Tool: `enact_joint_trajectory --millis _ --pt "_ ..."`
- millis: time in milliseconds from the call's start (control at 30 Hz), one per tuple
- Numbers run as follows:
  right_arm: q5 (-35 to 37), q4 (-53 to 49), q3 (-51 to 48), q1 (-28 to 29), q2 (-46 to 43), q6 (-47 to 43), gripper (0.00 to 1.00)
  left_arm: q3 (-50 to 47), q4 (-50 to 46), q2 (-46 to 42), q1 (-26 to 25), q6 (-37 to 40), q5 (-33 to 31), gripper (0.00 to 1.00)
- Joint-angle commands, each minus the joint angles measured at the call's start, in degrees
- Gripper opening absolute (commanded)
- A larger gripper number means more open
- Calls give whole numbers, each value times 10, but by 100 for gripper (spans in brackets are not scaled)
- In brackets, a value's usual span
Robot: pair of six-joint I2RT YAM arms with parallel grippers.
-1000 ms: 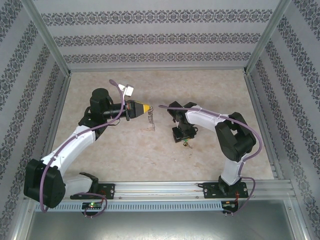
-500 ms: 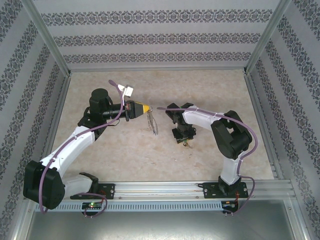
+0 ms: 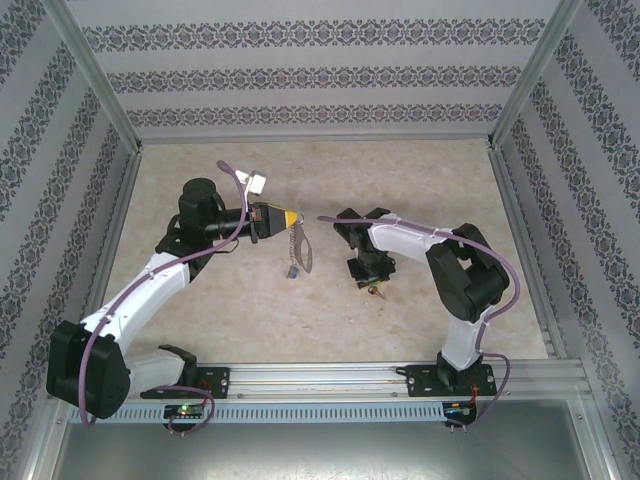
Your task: Put the keys on the keyring
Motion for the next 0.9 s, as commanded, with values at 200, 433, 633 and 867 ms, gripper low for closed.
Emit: enact_joint_trajectory --millis 200,433,633,867 --pt "11 -7 -11 4 -28 19 28 2 10 -10 7 14 14 0" --pt "5 -4 -16 1 -31 26 27 3 5 -10 7 20 19 0" --pt "-11 11 -36 -1 -42 35 26 5 2 -9 8 23 21 0" --pt "-22 29 -56 -8 -54 45 20 7 2 -6 9 24 25 0"
